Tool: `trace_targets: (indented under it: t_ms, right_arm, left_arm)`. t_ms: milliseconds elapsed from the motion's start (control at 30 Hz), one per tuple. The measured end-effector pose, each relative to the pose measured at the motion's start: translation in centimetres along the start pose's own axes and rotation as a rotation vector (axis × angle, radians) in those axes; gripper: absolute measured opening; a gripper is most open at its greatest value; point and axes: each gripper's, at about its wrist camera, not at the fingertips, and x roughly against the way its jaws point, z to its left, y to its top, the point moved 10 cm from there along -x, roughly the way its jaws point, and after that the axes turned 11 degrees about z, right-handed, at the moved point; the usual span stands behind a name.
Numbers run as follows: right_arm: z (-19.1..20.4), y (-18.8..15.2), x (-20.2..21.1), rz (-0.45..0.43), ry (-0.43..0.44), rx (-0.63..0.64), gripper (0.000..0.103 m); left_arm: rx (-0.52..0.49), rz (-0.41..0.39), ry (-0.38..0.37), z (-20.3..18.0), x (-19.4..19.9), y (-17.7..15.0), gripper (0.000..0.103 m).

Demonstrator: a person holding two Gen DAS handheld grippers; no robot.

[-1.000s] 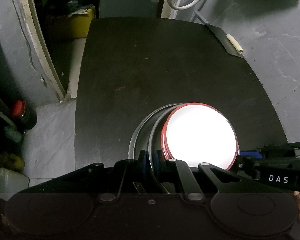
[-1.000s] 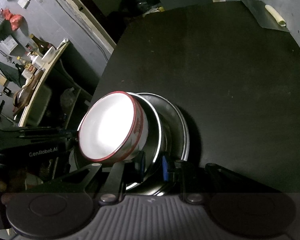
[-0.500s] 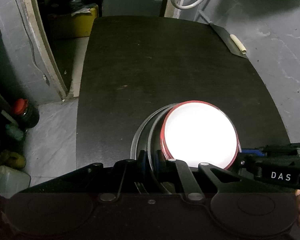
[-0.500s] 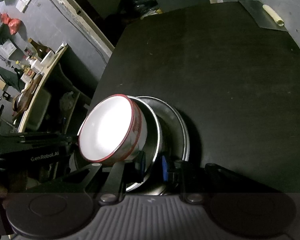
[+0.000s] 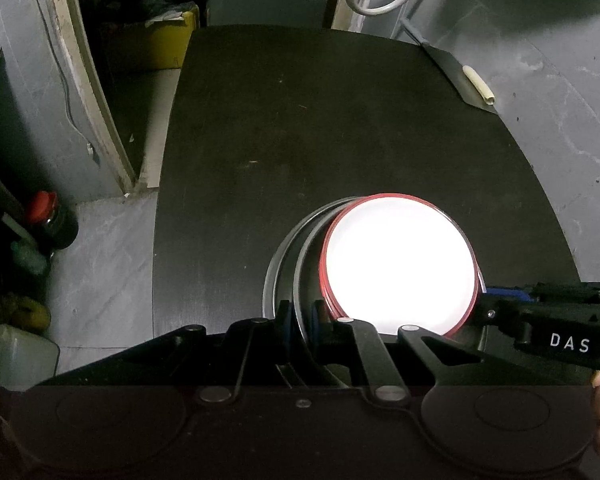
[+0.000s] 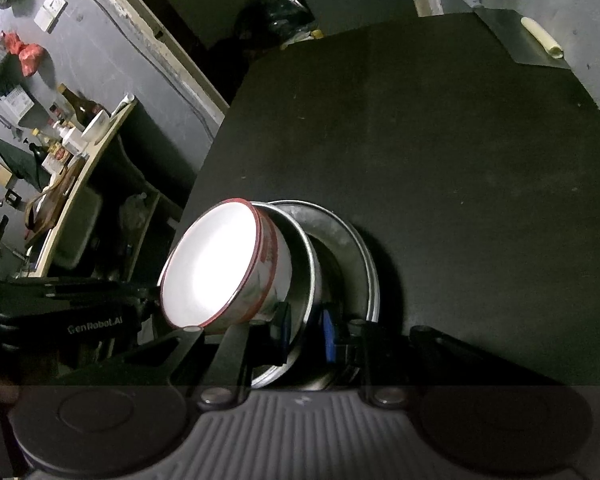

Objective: Organize plates and bowls
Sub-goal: 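Lower the nested bowls onto the steel plates and open both tools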

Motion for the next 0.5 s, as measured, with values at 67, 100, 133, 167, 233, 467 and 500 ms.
trace_targets:
  t_ms: [67,100,133,167,233,467,500]
  right_arm:
    - [0.01,0.13,0.04,-0.004,-0.002,0.002,0.02]
    - [0.04,0.17,0.05,-0.005,-0.005,0.003,0.02]
    - [0.07,0.2,0.04,-0.007,-0.007,0.004,0.02]
    - [0.09,0.22,0.01,-0.008,-0.01,0.005,0.02]
    - [0.19,0.23,0.03,-0.012,-0.015,0.005,0.02]
    - [0.06,0.18,-0.06,-0.024,-0.045,0.001,0.028]
    - [-0.03,0.17,-0.09,-0.026,-0.049,-0.004,0.029]
  left_arm:
    - [0.001,0.001,0.0,-0.01,-0.01,-0.01,0.01]
    - [0.003,-0.001,-0.001,0.02,-0.01,-0.05,0.01]
    - [0.002,0.0,0.0,0.01,-0.02,-0.01,0.01]
    - [0.0,0.001,0.001,0.02,-0.02,-0.05,0.01]
    - [-0.001,0.001,0.002,0.09,-0.03,-0.1,0.01]
    - [0.004,-0.004,0.007,0.18,0.01,-0.6,0.013]
    - [0.002,-0.004,0.008,0.15,0.03,-0.66,0.013]
